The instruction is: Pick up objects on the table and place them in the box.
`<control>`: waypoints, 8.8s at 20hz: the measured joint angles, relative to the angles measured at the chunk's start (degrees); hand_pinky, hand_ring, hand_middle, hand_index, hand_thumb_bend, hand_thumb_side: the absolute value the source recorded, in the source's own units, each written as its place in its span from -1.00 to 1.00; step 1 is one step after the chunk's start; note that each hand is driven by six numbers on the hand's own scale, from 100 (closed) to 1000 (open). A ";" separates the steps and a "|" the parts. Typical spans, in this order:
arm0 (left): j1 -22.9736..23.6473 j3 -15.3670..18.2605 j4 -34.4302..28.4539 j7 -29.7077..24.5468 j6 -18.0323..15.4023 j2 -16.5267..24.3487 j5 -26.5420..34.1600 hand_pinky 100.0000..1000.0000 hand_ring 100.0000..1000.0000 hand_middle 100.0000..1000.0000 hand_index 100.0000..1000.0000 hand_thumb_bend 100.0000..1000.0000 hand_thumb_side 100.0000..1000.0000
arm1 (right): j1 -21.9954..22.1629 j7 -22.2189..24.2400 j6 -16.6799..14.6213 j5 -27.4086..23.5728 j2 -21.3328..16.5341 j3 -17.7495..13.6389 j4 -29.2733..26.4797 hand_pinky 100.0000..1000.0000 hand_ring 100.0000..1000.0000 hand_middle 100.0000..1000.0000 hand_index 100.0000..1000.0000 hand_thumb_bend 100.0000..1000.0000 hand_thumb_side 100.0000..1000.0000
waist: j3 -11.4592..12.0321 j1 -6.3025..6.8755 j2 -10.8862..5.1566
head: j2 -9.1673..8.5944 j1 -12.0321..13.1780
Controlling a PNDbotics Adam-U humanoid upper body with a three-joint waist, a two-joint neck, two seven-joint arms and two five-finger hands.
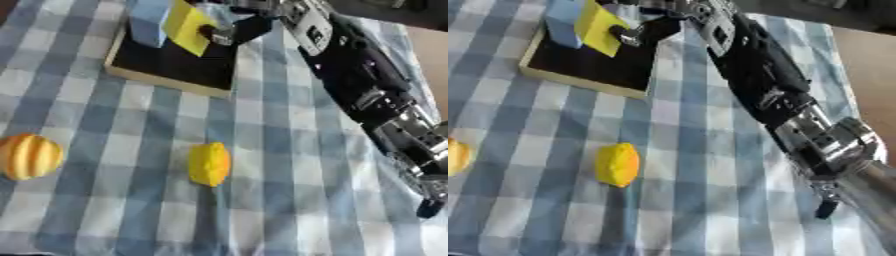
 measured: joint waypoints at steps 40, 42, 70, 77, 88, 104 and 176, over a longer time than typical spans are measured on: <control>1.46 0.71 0.00 1.45 -1.51 2.75 -2.48 0.92 0.43 0.26 0.70 -1.00 0.04 | 27.58 -21.95 23.70 -47.45 -25.52 -15.13 -58.32 0.88 0.84 0.10 0.53 -1.00 -0.37 | -4.61 1.47 0.06 | -1.54 6.35; 1.46 0.74 0.00 1.72 -1.85 3.29 -2.92 0.92 0.43 0.26 0.70 -1.00 0.05 | 24.84 -22.21 25.41 -47.19 -24.13 -15.10 -56.85 0.87 0.81 0.08 0.50 -1.00 -0.36 | -4.93 1.70 0.06 | -1.54 6.93; 1.93 -4.68 -0.05 -15.43 -6.90 29.89 -29.78 0.81 0.60 0.45 0.74 -0.46 -0.90 | 37.99 -29.91 28.04 -44.06 -21.80 -22.24 -60.47 0.87 0.78 0.03 0.40 -1.00 -0.34 | -6.59 3.93 0.00 | -0.99 8.64; 3.48 -6.39 -0.05 -21.04 -6.09 32.11 -32.65 0.82 0.63 0.48 0.75 -0.32 -0.83 | 38.18 -29.66 28.26 -43.23 -21.33 -22.28 -60.48 0.87 0.78 0.02 0.38 -1.00 -0.34 | -6.50 3.93 0.00 | -0.97 8.46; 4.16 -8.87 -0.06 -27.46 -3.64 32.84 -35.76 0.86 0.66 0.50 0.77 -0.10 -0.83 | 38.22 -29.19 28.47 -42.69 -20.40 -22.47 -60.48 0.88 0.78 0.02 0.37 -1.00 -0.31 | -6.50 3.93 0.00 | -0.97 8.79; 3.96 -13.42 0.96 -31.32 0.25 32.69 -43.98 0.81 0.66 0.50 0.71 0.45 -0.52 | 37.53 -28.14 29.20 -42.71 -18.78 -22.53 -60.46 0.88 0.78 0.01 0.36 -1.00 -0.25 | -6.95 3.93 0.00 | -0.99 11.21; -3.79 -13.58 1.73 -24.22 -3.78 24.38 -45.87 0.46 0.23 0.09 0.19 -0.44 -0.86 | 39.01 -23.32 31.00 -43.72 -13.59 -23.79 -60.11 0.94 0.74 -0.09 0.34 -1.00 -0.18 | -7.42 3.98 0.00 | -1.54 12.42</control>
